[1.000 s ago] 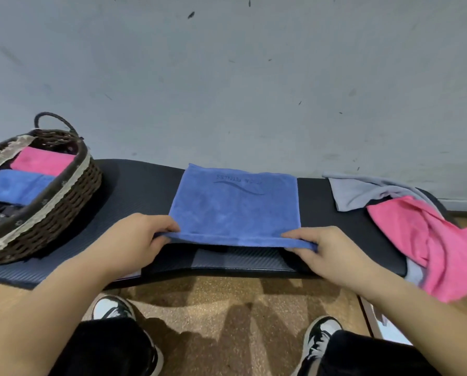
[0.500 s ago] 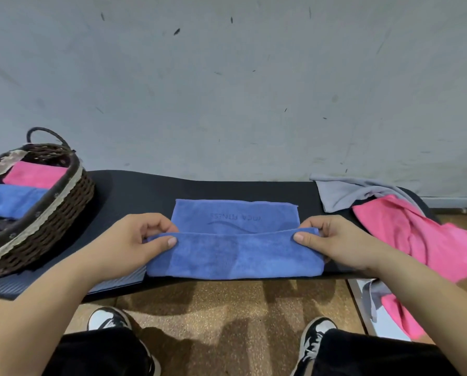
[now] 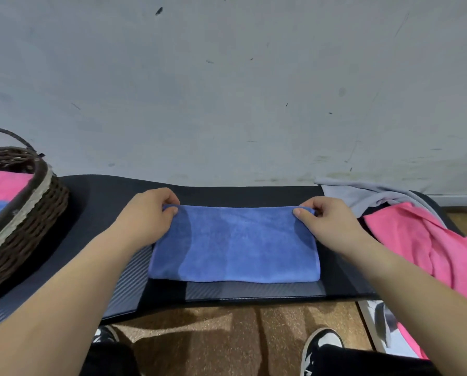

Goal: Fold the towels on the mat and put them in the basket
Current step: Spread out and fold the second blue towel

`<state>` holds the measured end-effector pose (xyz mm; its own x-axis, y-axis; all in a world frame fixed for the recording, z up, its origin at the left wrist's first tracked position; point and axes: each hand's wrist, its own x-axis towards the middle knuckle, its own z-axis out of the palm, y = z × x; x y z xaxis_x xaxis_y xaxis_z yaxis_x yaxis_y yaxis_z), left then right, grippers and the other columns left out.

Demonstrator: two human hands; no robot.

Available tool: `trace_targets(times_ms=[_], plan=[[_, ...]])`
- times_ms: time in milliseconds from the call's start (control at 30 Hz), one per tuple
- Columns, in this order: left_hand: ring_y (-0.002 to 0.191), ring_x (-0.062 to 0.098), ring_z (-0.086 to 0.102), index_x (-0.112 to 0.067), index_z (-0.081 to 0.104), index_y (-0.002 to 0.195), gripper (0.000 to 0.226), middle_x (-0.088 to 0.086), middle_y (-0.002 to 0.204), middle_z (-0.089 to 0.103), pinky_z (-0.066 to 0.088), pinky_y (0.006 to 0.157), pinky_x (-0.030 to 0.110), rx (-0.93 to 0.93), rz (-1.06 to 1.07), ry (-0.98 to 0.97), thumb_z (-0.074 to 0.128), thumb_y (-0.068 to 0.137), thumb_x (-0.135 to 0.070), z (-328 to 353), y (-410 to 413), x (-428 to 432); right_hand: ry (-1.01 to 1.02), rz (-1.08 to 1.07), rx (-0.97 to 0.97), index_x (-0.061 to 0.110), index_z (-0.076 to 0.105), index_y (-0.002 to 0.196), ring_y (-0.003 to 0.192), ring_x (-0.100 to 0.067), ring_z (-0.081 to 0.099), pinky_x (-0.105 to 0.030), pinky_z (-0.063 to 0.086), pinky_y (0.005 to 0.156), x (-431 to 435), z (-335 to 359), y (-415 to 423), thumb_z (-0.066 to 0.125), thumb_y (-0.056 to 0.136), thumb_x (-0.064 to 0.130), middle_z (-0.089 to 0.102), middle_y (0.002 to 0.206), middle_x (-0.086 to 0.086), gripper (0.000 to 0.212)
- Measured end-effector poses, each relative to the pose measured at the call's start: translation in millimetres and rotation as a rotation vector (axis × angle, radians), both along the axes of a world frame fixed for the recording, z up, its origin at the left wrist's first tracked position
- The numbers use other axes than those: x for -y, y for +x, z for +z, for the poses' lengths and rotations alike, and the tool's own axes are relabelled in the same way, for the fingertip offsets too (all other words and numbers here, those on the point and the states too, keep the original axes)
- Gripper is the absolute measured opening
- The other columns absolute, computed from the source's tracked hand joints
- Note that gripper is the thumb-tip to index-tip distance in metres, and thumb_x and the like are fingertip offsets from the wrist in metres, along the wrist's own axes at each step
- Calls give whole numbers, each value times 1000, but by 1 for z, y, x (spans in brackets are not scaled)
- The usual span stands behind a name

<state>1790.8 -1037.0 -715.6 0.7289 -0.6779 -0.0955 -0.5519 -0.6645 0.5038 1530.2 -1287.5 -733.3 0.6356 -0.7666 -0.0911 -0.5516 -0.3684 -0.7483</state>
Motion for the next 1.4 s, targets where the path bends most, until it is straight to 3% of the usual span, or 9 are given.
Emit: trace_targets(times_ms=[267, 400, 500, 633, 767, 867, 967, 1167, 1400], plan=[[100, 19, 60, -26, 62, 112, 17, -6, 110, 57, 54, 84, 41, 97, -16, 131, 60, 95, -28, -21, 1, 5, -106, 36, -233, 23, 69, 92, 77, -11, 62, -28, 46, 63, 9, -15, 22, 71, 91, 32, 66, 81, 4, 10], [115, 21, 55, -29, 58, 129, 42, -5, 122, 56, 51, 93, 41, 49, -25, 196, 66, 88, -35, -15, 1, 2, -260, 74, -315, 26, 67, 114, 89, -13, 58, -31, 45, 73, 5, -13, 23, 68, 92, 37, 55, 101, 9, 25], [103, 19, 62, -27, 63, 118, 33, -5, 108, 65, 54, 83, 35, -78, 34, 185, 70, 86, -33, -12, -1, 0, -397, 196, -189, 22, 68, 124, 115, -18, 57, -31, 46, 90, -12, -3, 21, 68, 93, 38, 58, 124, 4, 35], [80, 14, 64, -21, 63, 88, 21, -4, 85, 69, 51, 63, 30, -210, 121, 174, 76, 77, -33, -9, -3, -4, -316, 506, -228, 30, 45, 153, 157, -22, 17, -33, 16, 125, -51, 4, 22, 60, 94, 59, 27, 167, -6, 68], [81, 16, 64, -20, 60, 96, 27, 0, 92, 68, 53, 70, 33, -303, 134, 108, 78, 77, -24, -4, -7, -10, -274, 667, -576, 45, -5, 161, 154, -18, -28, -42, -10, 127, -65, -8, 23, 33, 94, 76, -27, 168, 6, 83], [82, 16, 66, -22, 62, 96, 26, -3, 91, 67, 55, 72, 33, -308, 106, 144, 79, 77, -25, -4, -8, -15, -281, 703, -673, 48, -20, 156, 147, -17, -40, -43, -18, 125, -62, -12, 25, 25, 95, 77, -40, 161, 9, 82], [63, 17, 53, -17, 53, 72, 30, -3, 71, 57, 43, 58, 30, -261, 92, 170, 77, 79, -32, -6, -9, -18, -298, 717, -719, 48, -25, 154, 146, -17, -43, -43, -20, 123, -62, -14, 26, 23, 94, 78, -44, 159, 9, 82], [63, 14, 43, -14, 44, 78, 33, -3, 72, 48, 36, 57, 27, -178, 93, -56, 65, 94, -34, 6, -20, -19, -288, 715, -681, 49, -24, 154, 145, -16, -44, -43, -21, 123, -63, -15, 26, 14, 84, 84, -43, 159, 10, 87], [69, 20, 61, -14, 56, 88, 23, 3, 78, 66, 48, 60, 34, -26, 146, -153, 60, 96, -36, 22, -30, -14, -256, 586, -349, 36, 23, 161, 158, -14, -8, -39, 4, 129, -50, -2, 15, 33, 86, 82, 1, 172, 4, 88]])
